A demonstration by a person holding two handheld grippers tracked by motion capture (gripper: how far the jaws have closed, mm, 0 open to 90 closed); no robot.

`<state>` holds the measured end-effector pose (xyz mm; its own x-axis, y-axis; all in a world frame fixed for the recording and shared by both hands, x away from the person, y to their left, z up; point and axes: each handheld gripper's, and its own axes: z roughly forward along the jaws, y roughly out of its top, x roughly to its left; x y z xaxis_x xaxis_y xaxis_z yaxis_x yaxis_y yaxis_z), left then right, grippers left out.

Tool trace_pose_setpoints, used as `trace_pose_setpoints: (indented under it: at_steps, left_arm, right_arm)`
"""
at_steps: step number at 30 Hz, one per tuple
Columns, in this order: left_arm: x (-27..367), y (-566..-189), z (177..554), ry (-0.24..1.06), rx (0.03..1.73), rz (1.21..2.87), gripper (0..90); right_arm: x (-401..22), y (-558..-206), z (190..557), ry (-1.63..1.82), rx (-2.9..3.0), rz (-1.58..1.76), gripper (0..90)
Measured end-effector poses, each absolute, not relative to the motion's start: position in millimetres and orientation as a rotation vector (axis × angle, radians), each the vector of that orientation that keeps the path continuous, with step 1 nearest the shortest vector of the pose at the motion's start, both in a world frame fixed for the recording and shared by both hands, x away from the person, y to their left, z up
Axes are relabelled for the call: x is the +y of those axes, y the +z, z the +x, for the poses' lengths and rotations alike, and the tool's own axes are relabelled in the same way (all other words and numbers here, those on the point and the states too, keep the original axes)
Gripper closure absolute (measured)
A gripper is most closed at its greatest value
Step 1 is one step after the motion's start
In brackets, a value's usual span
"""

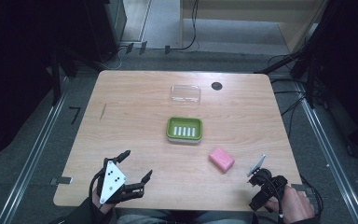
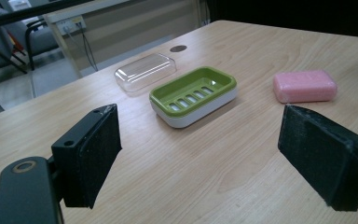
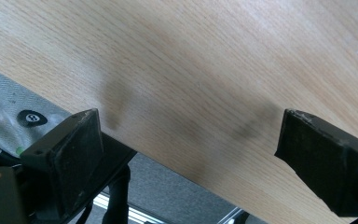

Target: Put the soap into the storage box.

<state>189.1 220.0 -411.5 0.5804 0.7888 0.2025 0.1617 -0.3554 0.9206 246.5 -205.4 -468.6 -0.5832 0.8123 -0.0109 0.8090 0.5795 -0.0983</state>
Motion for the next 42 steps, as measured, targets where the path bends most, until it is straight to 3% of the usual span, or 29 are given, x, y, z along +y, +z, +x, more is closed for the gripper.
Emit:
trace_pose_setpoints:
  at_steps: [42]
  left_arm:
    - [228, -411, 180, 0.844, 0.801, 1.815, 13.6]
  right_arm:
    - [-181, -457, 275, 0.076, -2.879, -1.37, 7.2]
